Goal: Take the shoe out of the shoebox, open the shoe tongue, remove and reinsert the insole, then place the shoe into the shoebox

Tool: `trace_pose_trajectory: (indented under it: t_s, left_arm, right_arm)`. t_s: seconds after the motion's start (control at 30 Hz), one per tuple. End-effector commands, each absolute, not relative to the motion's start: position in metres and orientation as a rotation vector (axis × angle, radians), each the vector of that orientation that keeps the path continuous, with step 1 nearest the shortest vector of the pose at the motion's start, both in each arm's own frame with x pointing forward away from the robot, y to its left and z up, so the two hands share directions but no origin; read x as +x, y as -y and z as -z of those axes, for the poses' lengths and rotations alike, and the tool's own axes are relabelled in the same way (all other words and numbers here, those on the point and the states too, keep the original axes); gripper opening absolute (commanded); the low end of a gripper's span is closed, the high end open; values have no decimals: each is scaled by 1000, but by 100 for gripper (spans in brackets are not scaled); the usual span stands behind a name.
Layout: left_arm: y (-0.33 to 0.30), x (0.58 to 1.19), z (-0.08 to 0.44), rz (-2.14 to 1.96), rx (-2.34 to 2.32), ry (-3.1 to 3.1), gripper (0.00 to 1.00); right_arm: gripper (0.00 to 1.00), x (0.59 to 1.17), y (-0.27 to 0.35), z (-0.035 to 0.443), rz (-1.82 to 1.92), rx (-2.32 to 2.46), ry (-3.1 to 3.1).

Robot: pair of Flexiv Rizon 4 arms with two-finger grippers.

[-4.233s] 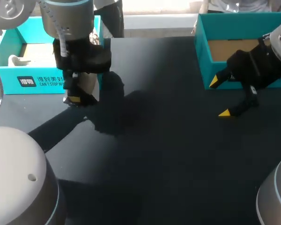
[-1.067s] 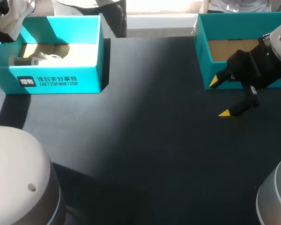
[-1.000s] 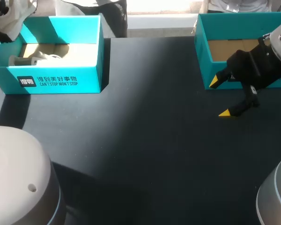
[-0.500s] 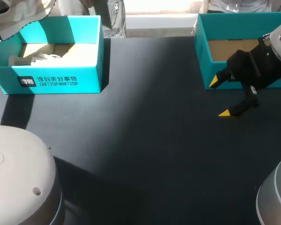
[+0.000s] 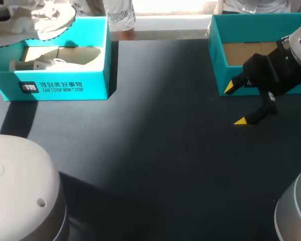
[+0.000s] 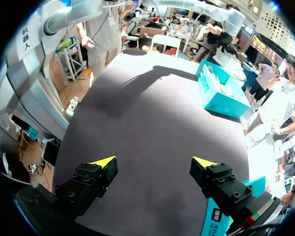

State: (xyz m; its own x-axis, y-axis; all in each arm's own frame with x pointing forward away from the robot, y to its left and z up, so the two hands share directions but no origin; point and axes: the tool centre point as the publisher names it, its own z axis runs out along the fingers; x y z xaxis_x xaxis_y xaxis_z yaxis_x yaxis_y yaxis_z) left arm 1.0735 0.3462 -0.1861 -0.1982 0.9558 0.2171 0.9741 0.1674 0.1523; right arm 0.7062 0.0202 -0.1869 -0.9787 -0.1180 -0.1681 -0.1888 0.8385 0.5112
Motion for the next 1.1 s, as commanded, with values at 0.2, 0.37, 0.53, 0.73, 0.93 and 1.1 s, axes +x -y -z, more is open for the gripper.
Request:
trace_pose_trajectory:
  t_s: [0.2,0.37,0.53,0.73,0.93,1.1]
  left_arm:
    - [-337,1075,185,517,-2323,2008,0]
    - [-332,1076,186,501,-2318,2015,0]
    - [-329,1076,186,484,-2317,2027,0]
    - [-326,1089,188,456,-2297,2071,0]
    - [-323,1116,192,495,-2270,2118,0]
    - [-318,1139,204,470,-2278,2086,0]
  right_arm:
    - [100,707,-21,188,-821,-243,-2890]
    - [100,707,-21,188,-821,-243,-2890]
    - [100,707,-21,188,-821,-243,-2890]
    - [100,707,-21,188,-821,-243,-2890]
    - [100,707,-21,188,-821,-243,-2890]
    - [100,707,-21,188,-821,-243,-2890]
